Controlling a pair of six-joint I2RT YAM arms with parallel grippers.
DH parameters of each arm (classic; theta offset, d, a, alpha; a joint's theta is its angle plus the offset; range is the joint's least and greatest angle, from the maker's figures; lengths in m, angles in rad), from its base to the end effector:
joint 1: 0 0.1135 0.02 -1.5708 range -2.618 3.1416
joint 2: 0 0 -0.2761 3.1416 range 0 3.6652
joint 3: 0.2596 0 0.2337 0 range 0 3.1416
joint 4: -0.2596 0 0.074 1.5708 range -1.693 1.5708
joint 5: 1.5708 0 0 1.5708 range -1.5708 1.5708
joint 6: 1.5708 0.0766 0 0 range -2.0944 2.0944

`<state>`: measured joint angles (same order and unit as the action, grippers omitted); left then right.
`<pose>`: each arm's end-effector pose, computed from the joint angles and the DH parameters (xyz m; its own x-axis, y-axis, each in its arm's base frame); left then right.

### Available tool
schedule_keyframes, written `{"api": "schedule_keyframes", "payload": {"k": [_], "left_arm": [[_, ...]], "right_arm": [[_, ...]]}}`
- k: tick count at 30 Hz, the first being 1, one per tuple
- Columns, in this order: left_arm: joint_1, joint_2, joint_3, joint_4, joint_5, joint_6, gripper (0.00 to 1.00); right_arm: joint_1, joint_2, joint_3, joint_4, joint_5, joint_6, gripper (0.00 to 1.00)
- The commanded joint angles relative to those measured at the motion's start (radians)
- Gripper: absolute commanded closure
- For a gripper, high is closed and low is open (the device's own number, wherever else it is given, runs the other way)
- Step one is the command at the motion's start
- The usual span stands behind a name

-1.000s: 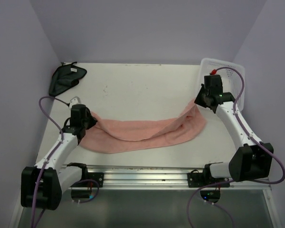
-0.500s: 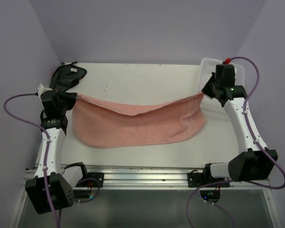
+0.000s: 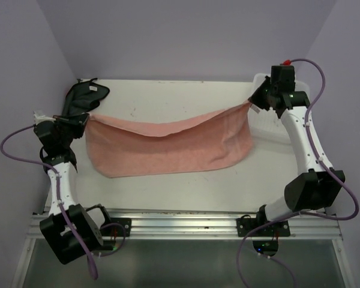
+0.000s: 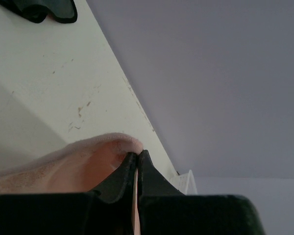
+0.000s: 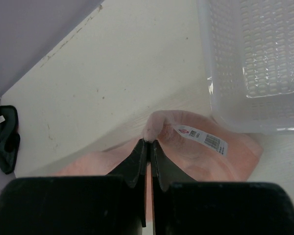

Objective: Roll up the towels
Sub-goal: Flatten the towel

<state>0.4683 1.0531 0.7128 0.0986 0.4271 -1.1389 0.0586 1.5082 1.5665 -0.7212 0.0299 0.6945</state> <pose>0.2426 0.0872 0.3002 -0.0423 -0.9477 -0.3164 -0.2157 0.3179 -0.9233 0.3429 0.0178 0.3694 -0.4944 0.6118 -0.6174 0.3663 0.7908 0.4903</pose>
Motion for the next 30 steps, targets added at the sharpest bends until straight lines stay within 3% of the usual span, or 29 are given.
{"api": "schedule_keyframes", "payload": {"k": [1, 4, 15, 25, 28, 30], "left_arm": [[0.074, -0.039, -0.041, 0.182, 0.150, -0.116, 1.00], [0.098, -0.076, -0.027, 0.162, 0.165, -0.105, 1.00], [0.075, -0.310, 0.195, -0.462, -0.023, 0.220, 1.00], [0.049, -0.540, 0.169, -0.496, -0.083, 0.145, 1.00], [0.041, -0.564, 0.217, -0.617, -0.102, 0.142, 1.00], [0.009, -0.577, 0.264, -0.733, -0.191, 0.162, 1.00]], "right_arm": [[-0.002, -0.005, 0.110, -0.024, -0.047, 0.023, 1.00], [-0.002, -0.028, 0.119, -0.043, -0.051, 0.014, 1.00], [-0.002, -0.295, -0.063, -0.098, -0.084, -0.019, 1.00], [-0.002, -0.588, -0.083, -0.254, -0.012, -0.015, 1.00], [-0.002, -0.649, -0.071, -0.308, 0.027, -0.003, 1.00], [-0.002, -0.686, -0.042, -0.351, 0.060, 0.005, 1.00]]}}
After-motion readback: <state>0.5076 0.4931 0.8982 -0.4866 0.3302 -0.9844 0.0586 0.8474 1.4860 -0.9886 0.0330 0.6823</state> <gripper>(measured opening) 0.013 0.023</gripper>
